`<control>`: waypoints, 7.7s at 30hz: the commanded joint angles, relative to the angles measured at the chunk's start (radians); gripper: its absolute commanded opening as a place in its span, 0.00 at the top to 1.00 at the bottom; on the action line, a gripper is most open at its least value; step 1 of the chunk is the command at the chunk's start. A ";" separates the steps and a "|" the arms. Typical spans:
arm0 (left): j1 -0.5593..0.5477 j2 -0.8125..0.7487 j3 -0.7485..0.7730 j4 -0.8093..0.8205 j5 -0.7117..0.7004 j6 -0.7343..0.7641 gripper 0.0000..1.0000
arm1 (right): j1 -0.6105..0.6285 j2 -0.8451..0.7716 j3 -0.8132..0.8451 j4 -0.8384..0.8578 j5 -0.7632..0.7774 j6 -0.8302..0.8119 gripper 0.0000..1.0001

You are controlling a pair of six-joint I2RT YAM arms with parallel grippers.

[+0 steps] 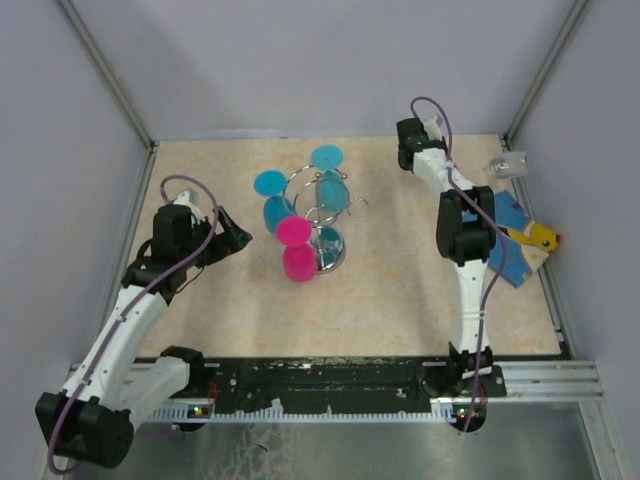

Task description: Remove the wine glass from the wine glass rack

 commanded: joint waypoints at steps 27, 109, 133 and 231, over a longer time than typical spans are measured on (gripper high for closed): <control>0.006 -0.008 0.057 0.017 0.024 0.022 0.01 | 0.001 0.147 -0.034 0.151 0.078 -0.180 1.00; 0.006 0.057 0.057 0.066 0.071 0.010 0.02 | 0.053 0.134 -0.057 0.020 -0.327 -0.003 0.67; 0.006 0.054 0.061 0.066 0.069 0.009 0.03 | 0.113 -0.072 -0.184 0.001 -0.513 0.117 0.42; 0.006 -0.001 0.054 0.027 0.056 0.013 0.00 | 0.560 -1.064 -0.920 0.596 -1.308 0.890 0.92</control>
